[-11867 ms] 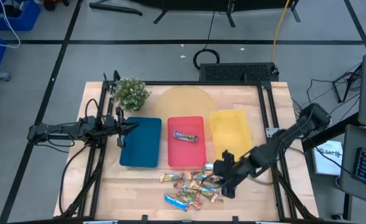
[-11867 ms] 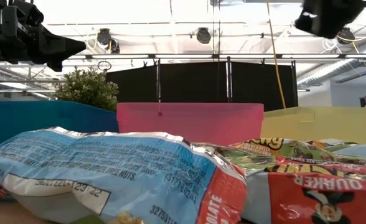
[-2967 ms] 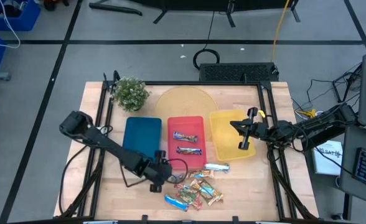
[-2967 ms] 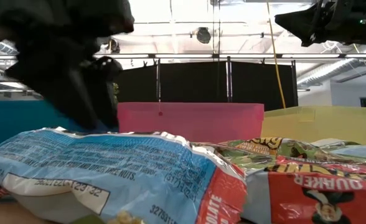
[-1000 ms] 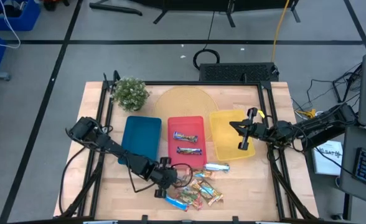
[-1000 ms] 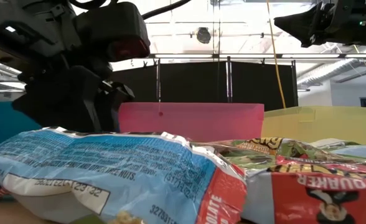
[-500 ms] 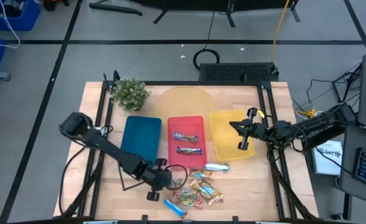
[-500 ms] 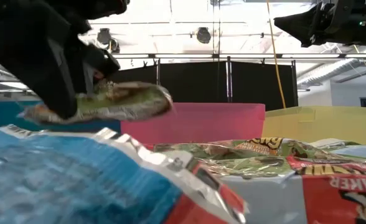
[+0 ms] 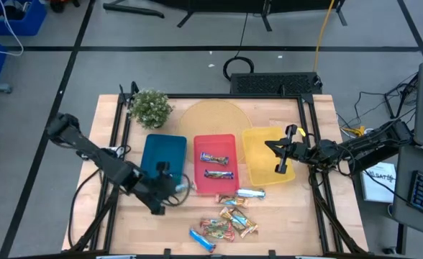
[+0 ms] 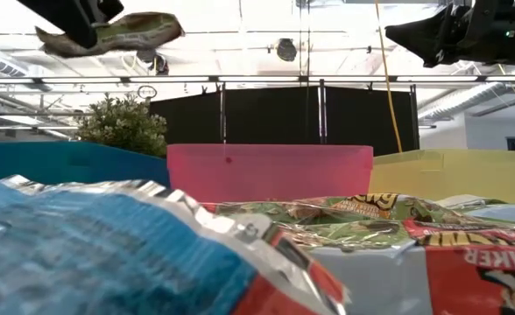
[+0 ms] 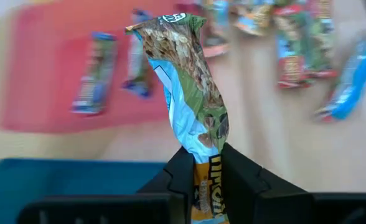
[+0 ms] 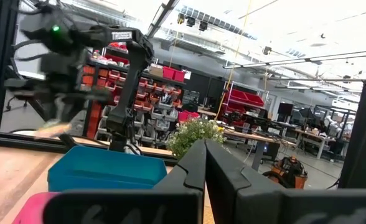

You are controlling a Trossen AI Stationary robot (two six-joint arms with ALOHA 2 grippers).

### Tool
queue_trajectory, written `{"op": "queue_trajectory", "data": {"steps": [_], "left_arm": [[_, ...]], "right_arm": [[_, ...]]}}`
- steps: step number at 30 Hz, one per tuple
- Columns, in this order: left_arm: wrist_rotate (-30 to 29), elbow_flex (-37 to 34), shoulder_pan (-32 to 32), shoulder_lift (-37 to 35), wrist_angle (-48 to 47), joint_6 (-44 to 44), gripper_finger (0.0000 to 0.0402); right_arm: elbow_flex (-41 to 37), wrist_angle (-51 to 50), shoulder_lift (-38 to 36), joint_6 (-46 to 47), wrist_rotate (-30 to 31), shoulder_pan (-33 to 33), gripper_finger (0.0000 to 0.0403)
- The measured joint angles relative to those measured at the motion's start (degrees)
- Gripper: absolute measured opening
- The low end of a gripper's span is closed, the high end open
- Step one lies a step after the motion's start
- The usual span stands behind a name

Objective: Pick and place Granola Bars by type
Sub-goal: Put the yellow granola bar into the blue bin

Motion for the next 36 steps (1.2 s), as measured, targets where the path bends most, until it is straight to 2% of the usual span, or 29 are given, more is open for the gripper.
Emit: {"op": "queue_trajectory", "data": {"steps": [6, 11, 19, 23, 27, 36], "left_arm": [[-4.4, 0.0, 1.7, -4.5, -10.6, 0.3, 0.006], [-6.3, -1.1, 3.8, -4.6, -14.2, 0.6, 0.0059], [-6.4, -11.3, 7.3, -4.5, -14.2, 9.5, 0.0059], [-6.6, -16.7, 10.2, -4.4, -11.3, 11.4, 0.0059], [-5.2, -19.5, 12.4, -4.5, -3.7, 16.4, 0.0059], [-5.2, -23.4, 18.4, -4.4, -1.5, 18.4, 0.006]], "right_arm": [[0.0, 0.0, 0.0, 0.0, 0.0, 0.0, 0.0], [0.0, -0.5, 0.0, 1.4, 0.0, 0.0, 0.0], [0.0, -1.7, 0.0, 2.3, 0.0, 0.0, 0.0], [0.0, -1.7, 0.0, 3.1, 0.0, 0.0, 0.0], [0.0, -1.7, 0.0, 3.1, 0.0, 0.0, 0.0], [0.0, -1.8, 0.0, 4.1, 0.0, 0.0, 0.0]]}}
